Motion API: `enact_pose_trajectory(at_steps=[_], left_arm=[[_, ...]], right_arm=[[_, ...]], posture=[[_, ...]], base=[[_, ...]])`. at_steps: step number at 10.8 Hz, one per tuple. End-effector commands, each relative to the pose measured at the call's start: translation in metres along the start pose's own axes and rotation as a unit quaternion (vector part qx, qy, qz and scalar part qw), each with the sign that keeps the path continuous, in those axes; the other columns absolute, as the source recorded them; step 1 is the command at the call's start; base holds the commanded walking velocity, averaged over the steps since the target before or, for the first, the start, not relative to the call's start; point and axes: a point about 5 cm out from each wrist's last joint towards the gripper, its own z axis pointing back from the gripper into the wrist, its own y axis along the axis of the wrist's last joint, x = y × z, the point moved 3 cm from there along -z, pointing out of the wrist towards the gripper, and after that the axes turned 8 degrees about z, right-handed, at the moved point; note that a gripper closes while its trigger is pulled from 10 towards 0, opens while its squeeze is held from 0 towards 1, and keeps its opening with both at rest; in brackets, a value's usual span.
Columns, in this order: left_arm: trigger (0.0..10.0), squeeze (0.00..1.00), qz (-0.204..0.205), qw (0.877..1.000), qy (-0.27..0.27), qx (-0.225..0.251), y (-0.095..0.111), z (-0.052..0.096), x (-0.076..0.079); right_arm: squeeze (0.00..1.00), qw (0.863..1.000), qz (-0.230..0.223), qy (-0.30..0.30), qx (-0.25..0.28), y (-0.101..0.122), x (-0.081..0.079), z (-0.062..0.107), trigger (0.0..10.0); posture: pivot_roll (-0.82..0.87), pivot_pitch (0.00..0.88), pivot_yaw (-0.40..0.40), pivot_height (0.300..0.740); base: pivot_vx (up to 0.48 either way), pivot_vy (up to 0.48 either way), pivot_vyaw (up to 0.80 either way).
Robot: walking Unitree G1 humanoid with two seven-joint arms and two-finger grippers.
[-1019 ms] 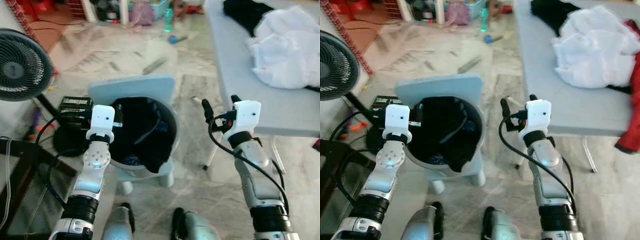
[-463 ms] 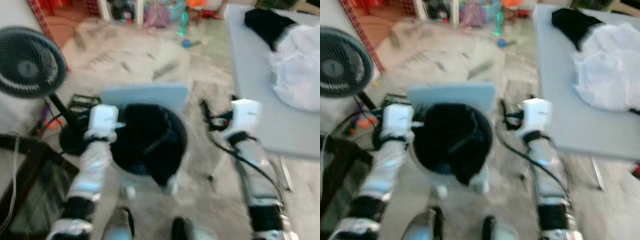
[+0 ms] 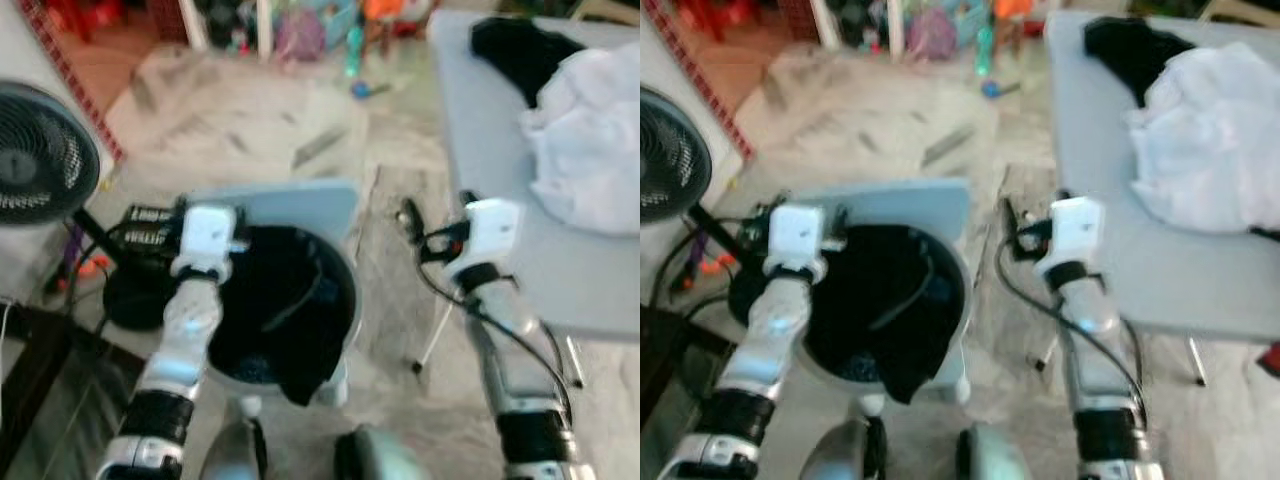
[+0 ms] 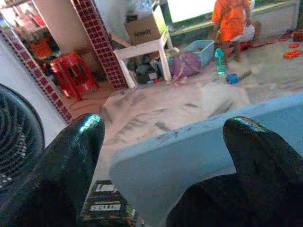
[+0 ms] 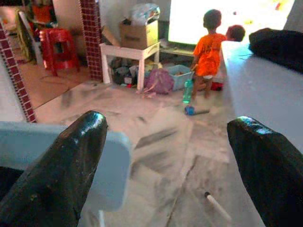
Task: Hang hanger
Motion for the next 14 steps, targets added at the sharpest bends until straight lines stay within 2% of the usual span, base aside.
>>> enact_pose_trajectory(at_steps=[1, 3, 4, 5, 6, 7, 8, 9, 11, 12, 13, 14], left_arm=[[10.0, 0.0, -0.007, 1.0, 0.015, -0.015, -0.006, 0.002, -0.003], [10.0, 0.0, -0.013, 0.998, 0.044, -0.047, -0.018, 0.002, -0.017], [10.0, 0.0, -0.032, 0.99, 0.072, -0.117, -0.046, 0.007, -0.04], [10.0, 0.0, -0.041, 0.986, 0.072, -0.144, -0.057, 0.01, -0.049], [10.0, 0.0, -0.052, 0.987, 0.061, -0.142, -0.058, 0.01, -0.051], [10.0, 0.0, -0.073, 0.99, 0.046, -0.114, -0.045, 0.005, -0.048], [10.0, 0.0, -0.083, 0.991, 0.038, -0.096, -0.036, 0.003, -0.046], [10.0, 0.0, -0.1, 0.992, 0.019, -0.076, -0.03, 0.006, -0.045], [10.0, 0.0, -0.101, 0.99, -0.007, -0.102, -0.042, 0.003, -0.044], [10.0, 0.0, -0.111, 0.984, -0.036, -0.135, -0.051, -0.006, -0.042], [10.0, 0.0, -0.099, 0.983, -0.004, -0.155, -0.055, -0.008, -0.058], [10.0, 0.0, -0.09, 0.983, 0.0, -0.162, -0.055, -0.008, -0.062]], right_arm=[[0.0, 1.0, -0.002, -0.006, -0.005, -0.003, 0.003, 0.003, 10.0], [0.0, 1.0, 0.0, -0.005, -0.006, -0.003, 0.003, 0.003, 10.0], [0.0, 1.0, 0.002, -0.006, -0.007, -0.003, 0.004, 0.002, 10.0], [0.0, 1.0, 0.002, -0.005, -0.007, -0.003, 0.004, 0.002, 10.0], [0.0, 1.0, 0.008, -0.004, -0.006, -0.002, 0.005, 0.001, 10.0], [0.0, 1.0, 0.015, -0.009, -0.004, 0.001, 0.017, -0.002, 10.0], [0.0, 1.0, 0.017, -0.013, -0.008, 0.001, 0.021, -0.003, 10.0], [0.0, 1.0, 0.011, -0.011, -0.014, 0.001, 0.018, -0.005, 10.0], [0.0, 1.0, 0.005, -0.003, -0.02, -0.001, 0.009, 0.001, 10.0], [0.0, 1.0, 0.006, -0.008, -0.023, -0.004, 0.011, 0.005, 10.0], [0.0, 0.999, 0.005, -0.018, -0.027, -0.006, 0.012, 0.008, 10.0], [0.0, 0.999, 0.003, -0.025, -0.03, -0.006, 0.016, 0.01, 10.0]], posture=[[-0.08, 0.169, -0.016, 0.74], [-0.08, 0.169, -0.015, 0.74], [-0.08, 0.17, -0.011, 0.74], [-0.07, 0.172, -0.009, 0.74], [-0.08, 0.174, -0.014, 0.74], [-0.05, 0.216, -0.019, 0.74], [-0.05, 0.248, -0.029, 0.74], [-0.06, 0.287, -0.039, 0.74], [-0.07, 0.304, -0.038, 0.74], [-0.08, 0.3, -0.038, 0.74], [-0.08, 0.313, -0.04, 0.74], [-0.09, 0.319, -0.042, 0.74]], base=[[0.0, 0.0, 0.0], [0.0, 0.0, 0.0], [0.0, 0.0, 0.0], [0.0, 0.0, 0.0], [0.0, 0.0, 0.0], [0.0, 0.0, 0.0], [0.0, 0.0, 0.0], [0.0, 0.0, 0.0], [0.0, 0.0, 0.0], [0.0, 0.0, 0.0], [0.0, 0.0, 0.0], [0.0, 0.0, 0.0]])
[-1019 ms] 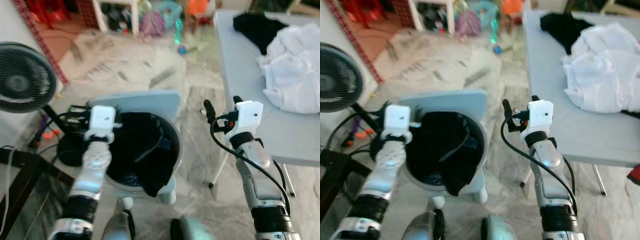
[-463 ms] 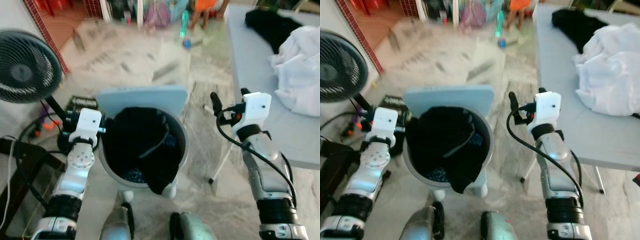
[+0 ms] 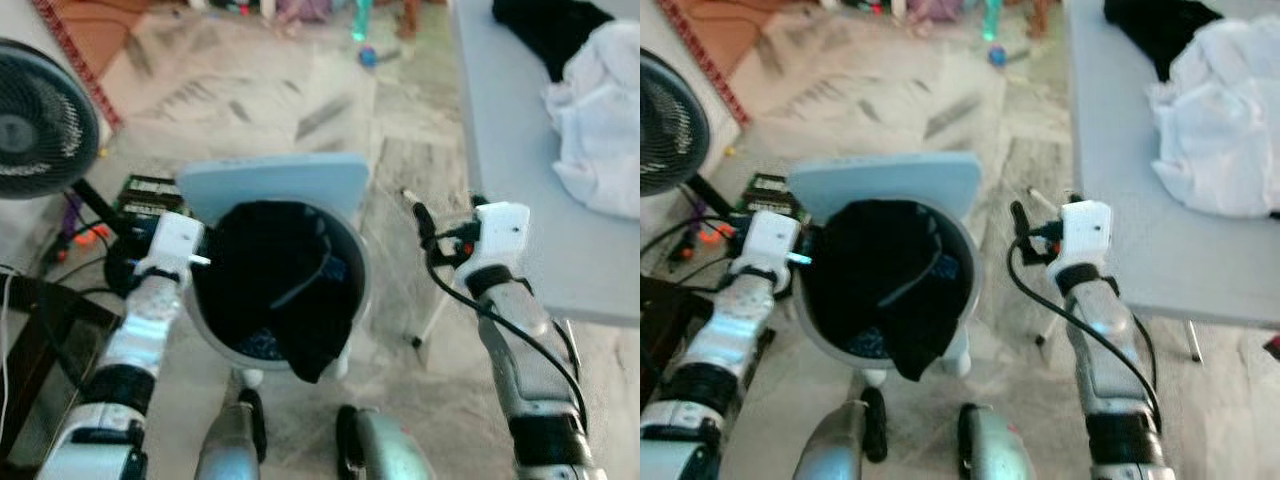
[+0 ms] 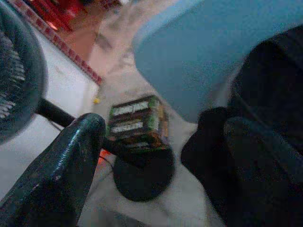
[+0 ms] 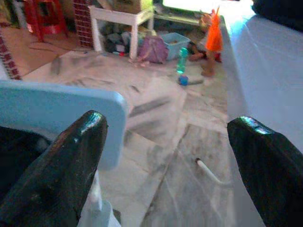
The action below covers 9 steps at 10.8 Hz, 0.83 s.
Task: Hang hanger
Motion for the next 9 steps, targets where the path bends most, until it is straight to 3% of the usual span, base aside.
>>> enact_pose_trajectory(at_steps=[1, 3, 4, 6, 8, 9], left_arm=[[10.0, 0.0, 0.002, 0.999, -0.03, -0.02, -0.014, 0.005, 0.006], [10.0, 0.0, -0.03, 0.995, -0.084, -0.035, -0.023, 0.004, 0.023], [10.0, 0.0, -0.04, 0.994, -0.096, -0.022, -0.015, 0.003, 0.028], [10.0, 0.0, -0.102, 0.985, -0.139, -0.033, -0.025, 0.012, 0.026], [10.0, 0.0, -0.132, 0.98, -0.147, -0.009, -0.025, 0.014, 0.022], [10.0, 0.0, -0.135, 0.982, -0.133, -0.002, -0.028, 0.015, 0.012]], right_arm=[[0.0, 1.0, -0.002, -0.004, -0.007, -0.001, 0.002, 0.006, 10.0], [0.0, 1.0, -0.005, -0.007, -0.016, -0.002, 0.0, 0.012, 10.0], [0.0, 1.0, -0.005, -0.005, -0.018, -0.003, -0.001, 0.012, 10.0], [0.0, 0.999, -0.013, 0.005, -0.03, -0.006, -0.012, 0.015, 10.0], [0.0, 0.999, -0.017, 0.021, -0.038, -0.007, -0.015, 0.018, 10.0], [0.0, 0.999, -0.009, 0.022, -0.033, -0.002, -0.012, 0.017, 10.0]], posture=[[-0.1, 0.331, -0.046, 0.74], [-0.11, 0.348, -0.053, 0.74], [-0.11, 0.351, -0.056, 0.74], [-0.1, 0.376, -0.074, 0.74], [-0.09, 0.388, -0.081, 0.74], [-0.1, 0.393, -0.085, 0.74]], base=[[0.0, 0.0, 0.0], [0.0, 0.0, 0.0], [0.0, 0.0, 0.0], [0.0, 0.0, 0.0], [0.0, 0.0, 0.0], [0.0, 0.0, 0.0]])
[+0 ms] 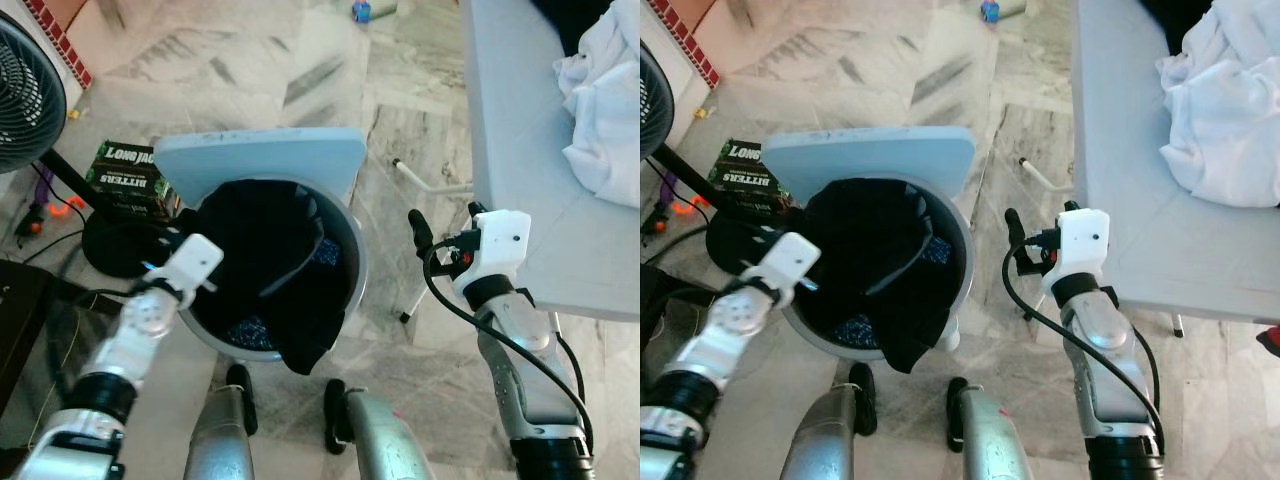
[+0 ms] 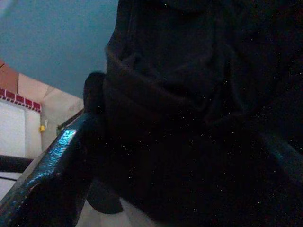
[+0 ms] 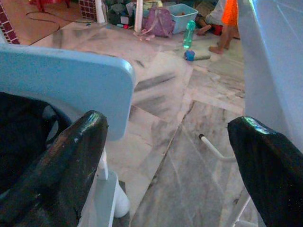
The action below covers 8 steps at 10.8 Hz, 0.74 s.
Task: Hang hanger
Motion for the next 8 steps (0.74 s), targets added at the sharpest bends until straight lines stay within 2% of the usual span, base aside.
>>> enact_pose_trajectory(at_steps=[1, 2, 3, 4, 5, 8], left_arm=[[3.1, 0.0, -0.001, 1.0, -0.006, -0.012, -0.013, 0.007, 0.004], [0.0, 0.0, -0.011, 1.0, -0.004, -0.006, -0.011, 0.006, 0.0], [0.0, 0.0, -0.028, 1.0, -0.011, 0.001, -0.009, 0.005, 0.0], [0.0, 0.0, -0.033, 0.999, -0.014, 0.003, -0.009, 0.004, 0.0], [0.0, 0.0, -0.03, 0.999, -0.013, 0.008, -0.008, 0.004, -0.002], [0.0, 0.0, -0.026, 0.999, -0.011, 0.021, -0.004, 0.003, 0.002]], right_arm=[[0.0, 0.999, -0.004, -0.008, -0.03, -0.012, 0.007, 0.006, 10.0], [0.0, 0.999, -0.009, -0.011, -0.034, -0.012, 0.01, 0.006, 10.0], [0.0, 0.998, -0.032, 0.032, -0.039, -0.014, -0.002, 0.01, 10.0], [0.0, 0.994, -0.049, 0.087, -0.049, -0.016, -0.017, 0.016, 10.0], [0.0, 0.99, -0.056, 0.118, -0.059, -0.019, -0.027, 0.025, 10.0], [0.0, 0.988, -0.06, 0.13, -0.066, -0.019, -0.037, 0.027, 10.0]], posture=[[-0.1, 0.394, -0.086, 0.74], [-0.1, 0.398, -0.085, 0.74], [-0.1, 0.405, -0.084, 0.74], [-0.1, 0.409, -0.082, 0.74], [-0.1, 0.413, -0.08, 0.74], [-0.1, 0.419, -0.08, 0.74]], base=[[0.0, 0.0, 0.0], [0.0, 0.0, 0.0], [0.0, 0.0, 0.0], [0.0, 0.0, 0.0], [0.0, 0.0, 0.0], [0.0, 0.0, 0.0]])
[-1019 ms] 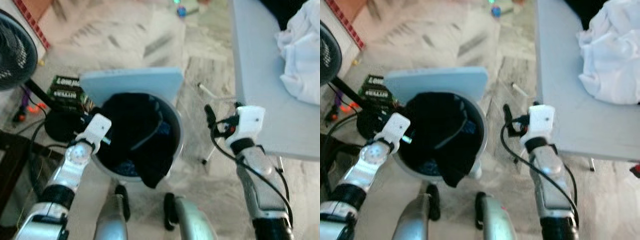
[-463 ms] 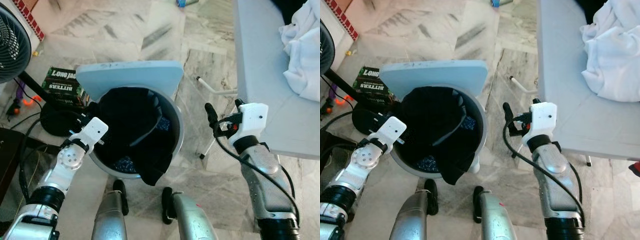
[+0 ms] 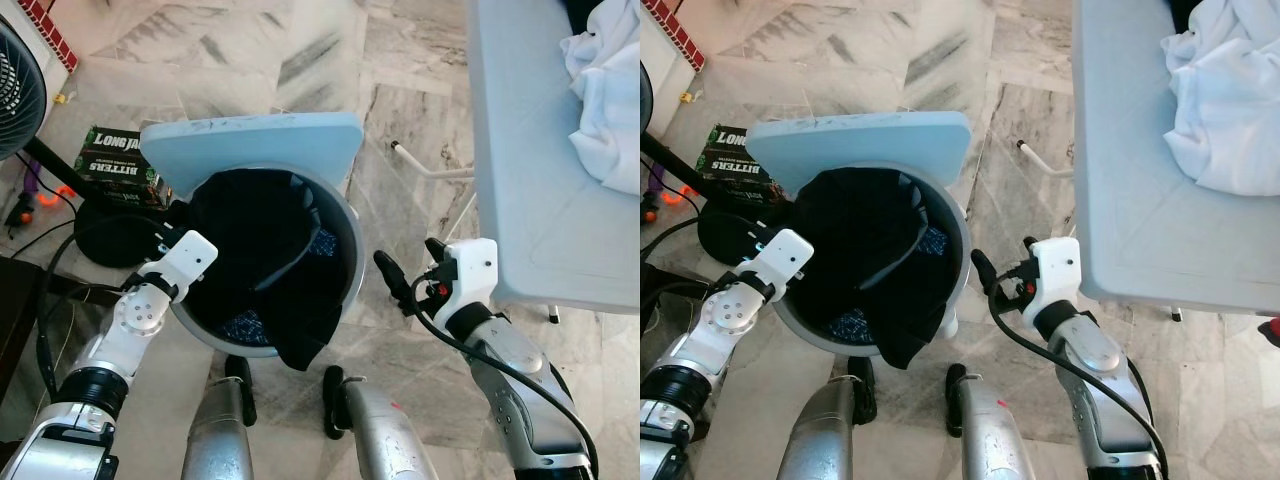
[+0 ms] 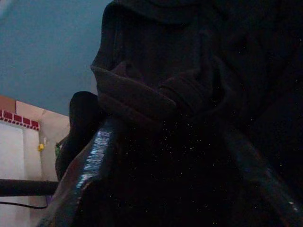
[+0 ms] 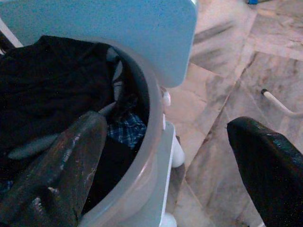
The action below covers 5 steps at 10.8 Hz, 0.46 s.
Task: Hang hanger
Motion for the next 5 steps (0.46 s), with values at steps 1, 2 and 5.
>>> enact_pose_trajectory(at_steps=[1, 2, 5], left_arm=[[0.0, 0.0, 0.001, 1.0, -0.011, -0.019, -0.013, 0.006, 0.008], [0.0, 0.0, 0.001, 1.0, -0.007, -0.016, -0.013, 0.007, 0.007], [0.0, 0.0, 0.003, 1.0, 0.001, -0.01, -0.013, 0.008, 0.005]], right_arm=[[0.0, 1.0, -0.002, 0.008, -0.011, -0.004, -0.003, 0.004, 10.0], [0.0, 1.0, -0.009, 0.028, -0.012, -0.004, -0.007, 0.007, 10.0], [0.0, 0.998, -0.023, 0.05, -0.012, -0.004, -0.014, 0.009, 10.0]], posture=[[-0.1, 0.42, -0.082, 0.74], [-0.1, 0.423, -0.085, 0.74], [-0.1, 0.427, -0.088, 0.74]], base=[[0.0, 0.0, 0.0], [0.0, 0.0, 0.0], [0.0, 0.0, 0.0]])
